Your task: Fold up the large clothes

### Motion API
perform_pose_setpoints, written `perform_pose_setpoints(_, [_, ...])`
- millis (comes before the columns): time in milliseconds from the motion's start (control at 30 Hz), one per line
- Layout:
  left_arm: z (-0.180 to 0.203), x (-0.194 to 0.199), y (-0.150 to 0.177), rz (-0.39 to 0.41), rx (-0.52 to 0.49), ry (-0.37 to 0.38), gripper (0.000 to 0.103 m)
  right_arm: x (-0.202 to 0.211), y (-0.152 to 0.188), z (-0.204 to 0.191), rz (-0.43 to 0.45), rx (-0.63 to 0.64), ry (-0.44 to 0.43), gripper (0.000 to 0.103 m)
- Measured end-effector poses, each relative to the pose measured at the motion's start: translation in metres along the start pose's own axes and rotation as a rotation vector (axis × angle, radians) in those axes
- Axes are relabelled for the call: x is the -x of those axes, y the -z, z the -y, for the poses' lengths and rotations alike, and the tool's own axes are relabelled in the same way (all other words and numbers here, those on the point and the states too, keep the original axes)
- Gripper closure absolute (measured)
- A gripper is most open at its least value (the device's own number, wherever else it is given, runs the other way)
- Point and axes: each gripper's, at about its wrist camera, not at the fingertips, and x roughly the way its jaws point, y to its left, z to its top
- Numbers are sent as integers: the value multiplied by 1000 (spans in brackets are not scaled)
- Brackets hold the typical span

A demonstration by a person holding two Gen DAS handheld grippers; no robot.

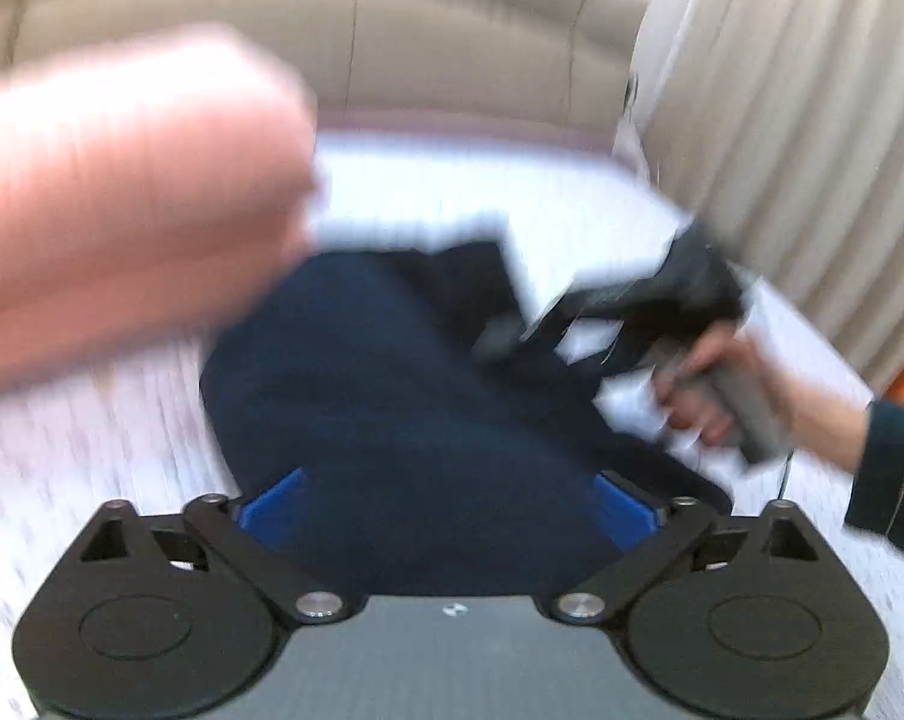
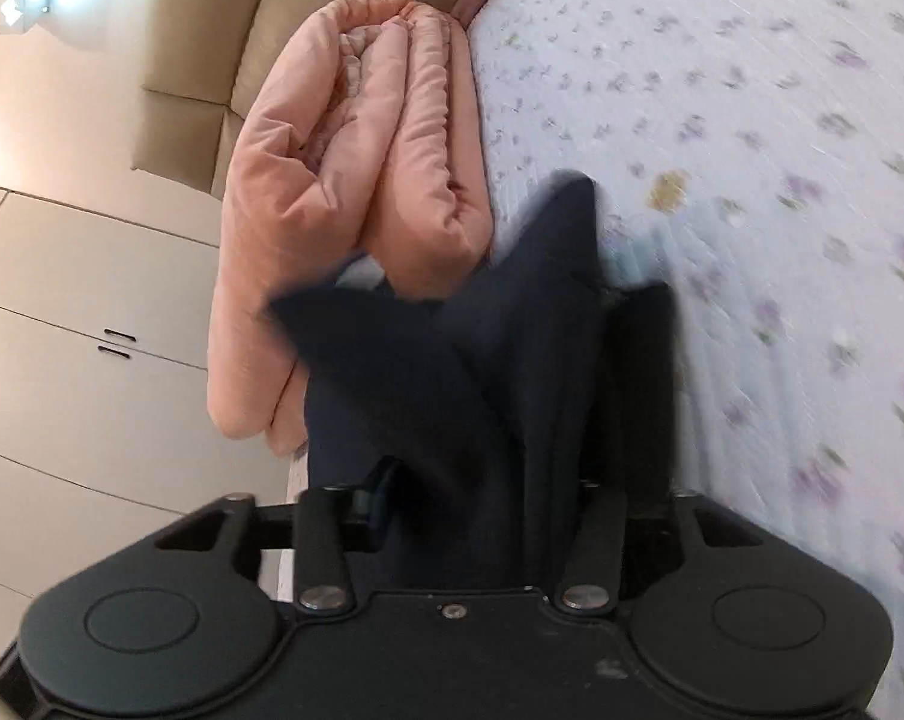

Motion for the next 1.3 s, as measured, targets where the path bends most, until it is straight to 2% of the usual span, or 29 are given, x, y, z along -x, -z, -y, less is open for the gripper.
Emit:
perform_pose_setpoints(33, [-7,-7,4,-60,14,42,13,6,3,0,-11,4,-15,16])
perform_pose_setpoints(67, [-12,-13,8,-98,17,79,10,13,7,-2,-28,20,-21,11])
perform_pose_setpoints(167, [7,-20,31,-146,-108,80,1,25,25,-16,-112,103,27,8])
perform_pose_setpoints(233, [13,-25,45,-155,-185,33,0,19,38,-24,-191,153,98,9])
perform_pose_setpoints(267, [19,-31,48,-148,-218,-2,0,16,46,-28,-206,178,120,16])
perform_pose_setpoints(300, [23,-39,47,-140,-250,-51,0,18,54,-34,-173,207,155,46])
perform_pose_setpoints(333, [28,-45,49,-131,-285,-118,0,20,60,-41,-127,230,184,72])
perform_pose_setpoints(367, [30,-53,51,-130,-318,-192,6,26,66,-49,-76,243,176,73])
perform_pose_setpoints(400, [34,-56,57,-119,-348,-249,16,34,70,-57,-26,230,130,74])
perform_pose_setpoints(433, [32,-56,63,-97,-370,-272,27,43,73,-66,14,206,69,75])
perform_pose_setpoints(467, [31,-51,65,-76,-369,-263,39,52,76,-73,41,190,2,76])
perform_pose_setpoints(533, [35,-38,65,-43,-377,-268,53,68,80,-88,71,189,-83,77])
perform_pose_setpoints(600, [37,-30,70,-40,-395,-289,57,74,92,-97,63,295,-70,78])
perform_pose_setpoints(700, [17,-29,71,-89,-297,-225,56,52,103,-70,-27,356,118,79])
perform_pose_setpoints(767, [19,-26,67,-83,-295,-179,49,31,105,-40,-117,304,258,77])
perform_pose_setpoints(800, [20,-21,64,-92,-292,-157,45,27,108,-30,-131,296,289,75])
perform_pose_setpoints(867, [19,-11,56,-134,-229,-101,28,29,103,-33,-127,304,314,60])
perform_pose_setpoints(900, [16,0,53,-141,-176,-46,24,33,101,-42,-119,328,340,44])
perform_pose_setpoints(933, [13,9,49,-132,-134,1,16,41,100,-57,-98,383,385,38])
perform_pose_setpoints(967, [9,17,45,-114,-96,29,9,48,99,-72,-68,448,430,38])
perform_pose_setpoints(1000, [1,24,37,-82,-55,36,5,57,101,-86,-36,505,454,32])
perform_pose_setpoints(1033, [-7,25,31,-47,-20,30,1,63,100,-100,14,556,471,19])
perform_pose_setpoints(1067, [-20,24,23,-8,22,16,1,66,99,-112,67,589,470,16])
perform_pose_setpoints(1133, [-42,11,15,19,99,-1,3,65,100,-125,125,630,422,16])
perform_pose_setpoints(1167, [-56,-3,12,-7,141,19,3,58,98,-126,120,634,399,16])
perform_pose_setpoints(1233, [-82,-37,14,-132,218,107,5,33,89,-122,95,612,358,16])
perform_pose_setpoints(1300, [-97,-52,24,-159,323,186,2,-5,81,-108,83,584,372,16])
